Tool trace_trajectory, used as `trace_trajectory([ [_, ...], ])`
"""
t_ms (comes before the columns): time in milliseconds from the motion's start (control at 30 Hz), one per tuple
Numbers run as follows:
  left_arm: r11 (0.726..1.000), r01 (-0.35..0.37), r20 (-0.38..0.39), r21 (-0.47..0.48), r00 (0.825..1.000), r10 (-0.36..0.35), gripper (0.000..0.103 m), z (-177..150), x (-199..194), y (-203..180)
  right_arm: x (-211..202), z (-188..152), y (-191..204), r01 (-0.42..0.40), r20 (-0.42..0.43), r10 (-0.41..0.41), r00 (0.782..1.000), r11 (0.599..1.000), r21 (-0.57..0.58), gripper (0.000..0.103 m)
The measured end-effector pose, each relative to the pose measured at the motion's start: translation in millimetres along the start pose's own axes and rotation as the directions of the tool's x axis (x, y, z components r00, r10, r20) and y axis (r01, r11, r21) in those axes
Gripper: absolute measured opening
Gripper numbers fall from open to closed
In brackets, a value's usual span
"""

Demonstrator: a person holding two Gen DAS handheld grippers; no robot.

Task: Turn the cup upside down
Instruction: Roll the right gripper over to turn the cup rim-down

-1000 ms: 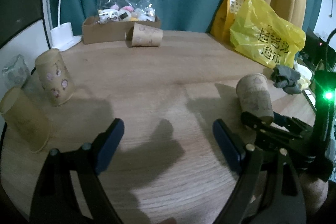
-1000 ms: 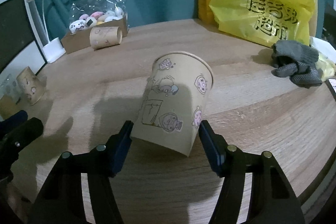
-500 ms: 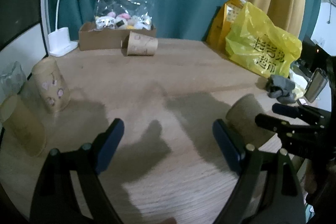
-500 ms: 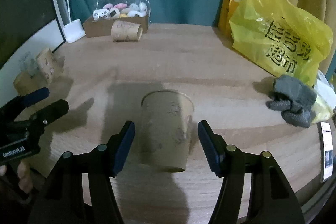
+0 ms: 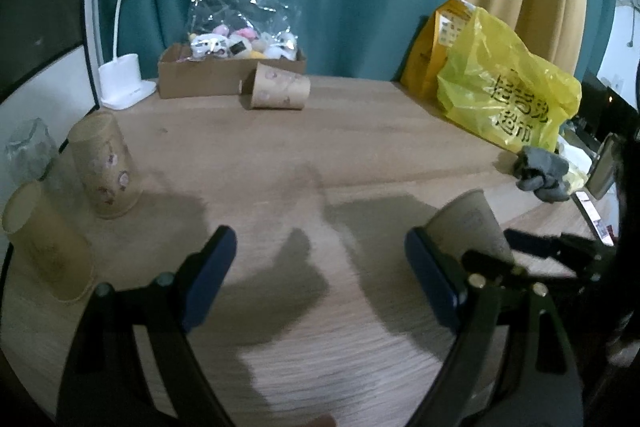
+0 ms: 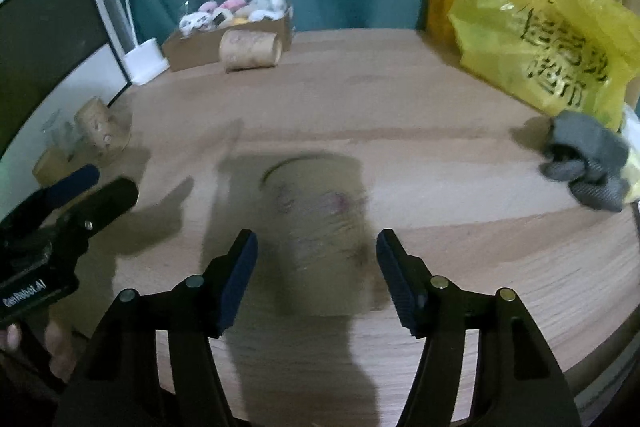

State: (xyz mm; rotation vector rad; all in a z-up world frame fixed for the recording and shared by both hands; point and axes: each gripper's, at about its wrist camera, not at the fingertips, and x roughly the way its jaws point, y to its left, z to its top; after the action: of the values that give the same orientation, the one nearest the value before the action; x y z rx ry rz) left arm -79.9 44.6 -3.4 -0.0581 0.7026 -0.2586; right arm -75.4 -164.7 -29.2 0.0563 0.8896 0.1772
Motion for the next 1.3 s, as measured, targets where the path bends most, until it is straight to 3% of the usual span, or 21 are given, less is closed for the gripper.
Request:
trace_trajectory([
  [333, 1.000, -0.017, -0.010, 0.016, 1.000, 0.017, 0.088, -1.3, 1.1, 1.3, 26.1, -15.9, 4.3, 0.026, 0.033, -0.026, 0.999, 1.000, 0.008, 0.069],
  [433, 1.000, -0.012, -0.010, 0.026, 1.000, 0.012, 0.088, -1.3, 1.5, -1.3, 25.9, -16.4, 0.3, 0.021, 0.045, -0.021, 0.999, 1.000, 0.014, 0.062],
  [600, 1.000, -0.001, -0.007, 0.016, 1.000, 0.001, 0.088, 0.8, 2.4, -1.1, 16.0, -12.9, -0.8, 0.017, 0.034, -0.016, 0.999, 0.999, -0.030, 0.061],
  [767, 1.000, 0.009, 0.005, 0.007, 1.000, -0.009, 0.088, 5.0, 2.2, -2.3, -3.8, 7.0, -2.8, -0.023, -0.044, 0.016, 0.999, 0.988, -0.152, 0.061],
  [833, 1.000, 0.000, 0.010, 0.011, 1.000, 0.000, 0.088, 8.7, 2.8, -3.6, -6.9, 17.1, -6.7, -0.073, -0.128, 0.051, 0.990, 0.983, -0.168, 0.061],
  [933, 1.000, 0.008, 0.022, -0.001, 1.000, -0.008, 0.088, 15.2, 3.1, -3.2, -7.4, 29.1, -7.2, -0.142, -0.306, 0.066, 0.950, 0.962, -0.232, 0.061],
  [967, 1.000, 0.010, 0.026, -0.006, 1.000, -0.010, 0.088, 17.2, 3.6, -3.1, -6.7, 33.7, -5.7, -0.151, -0.370, 0.037, 0.928, 0.947, -0.284, 0.061],
  [1100, 1.000, 0.002, 0.039, -0.022, 0.999, -0.002, 0.088, 23.0, 6.4, -3.3, 2.5, 47.9, -2.1, -0.148, -0.480, -0.082, 0.874, 0.894, -0.422, 0.061],
  [1300, 0.999, -0.052, 0.020, 0.003, 0.998, 0.052, 0.088, 27.9, 15.7, 0.5, 39.6, 56.6, 6.1, -0.227, -0.655, -0.208, 0.727, 0.827, -0.515, 0.061],
])
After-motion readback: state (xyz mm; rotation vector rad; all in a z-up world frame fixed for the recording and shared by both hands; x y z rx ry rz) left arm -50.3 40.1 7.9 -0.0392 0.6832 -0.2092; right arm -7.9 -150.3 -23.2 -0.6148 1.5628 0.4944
